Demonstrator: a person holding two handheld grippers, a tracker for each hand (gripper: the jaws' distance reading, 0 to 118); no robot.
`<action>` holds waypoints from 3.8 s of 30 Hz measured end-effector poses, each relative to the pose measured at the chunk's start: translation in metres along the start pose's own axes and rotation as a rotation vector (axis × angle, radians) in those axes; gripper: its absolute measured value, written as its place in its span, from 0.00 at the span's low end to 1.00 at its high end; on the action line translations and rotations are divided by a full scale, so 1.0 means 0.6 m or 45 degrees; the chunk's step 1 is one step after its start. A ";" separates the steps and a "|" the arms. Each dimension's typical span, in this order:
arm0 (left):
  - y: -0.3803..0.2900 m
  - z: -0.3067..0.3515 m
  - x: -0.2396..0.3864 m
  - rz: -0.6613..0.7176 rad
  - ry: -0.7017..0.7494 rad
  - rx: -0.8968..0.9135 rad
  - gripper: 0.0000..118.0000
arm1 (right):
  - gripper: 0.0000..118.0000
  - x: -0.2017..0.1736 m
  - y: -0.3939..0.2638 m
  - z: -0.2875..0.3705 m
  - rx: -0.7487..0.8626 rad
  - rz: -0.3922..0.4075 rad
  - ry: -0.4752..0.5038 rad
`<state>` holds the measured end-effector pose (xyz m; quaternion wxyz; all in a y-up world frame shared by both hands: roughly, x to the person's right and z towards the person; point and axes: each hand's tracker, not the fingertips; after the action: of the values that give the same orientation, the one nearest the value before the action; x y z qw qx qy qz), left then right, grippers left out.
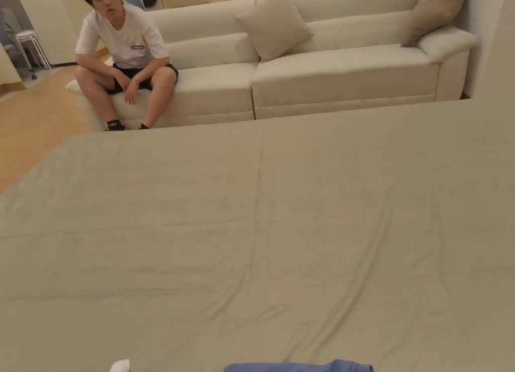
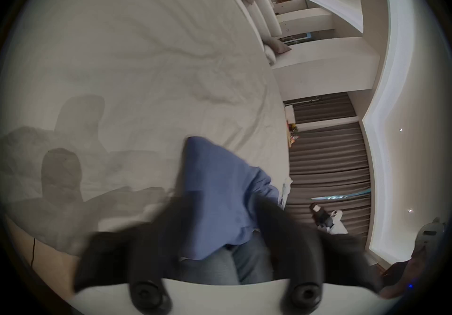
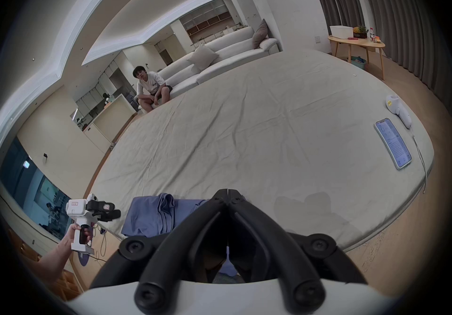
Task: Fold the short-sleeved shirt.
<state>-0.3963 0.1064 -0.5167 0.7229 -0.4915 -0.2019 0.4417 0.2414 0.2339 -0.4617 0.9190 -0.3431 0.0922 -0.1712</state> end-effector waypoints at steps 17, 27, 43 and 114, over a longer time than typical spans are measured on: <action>-0.018 -0.091 -0.016 0.133 -0.020 0.032 0.03 | 0.00 -0.027 -0.005 0.005 -0.024 0.036 -0.016; -0.077 -0.099 0.265 -0.320 -0.007 -0.071 0.03 | 0.00 0.023 -0.008 0.043 0.040 -0.014 0.023; -0.202 -0.484 0.412 -0.484 0.095 -0.384 0.26 | 0.00 0.145 -0.042 0.144 0.121 -0.147 -0.032; -0.158 -0.486 0.253 -0.294 -0.035 -0.414 0.68 | 0.00 0.184 -0.123 -0.216 -0.593 -0.383 0.454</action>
<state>-0.0628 0.0661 -0.5809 0.6771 -0.5691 -0.3356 0.3241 0.2878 0.0624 -0.5158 0.7495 -0.5185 0.2367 -0.3367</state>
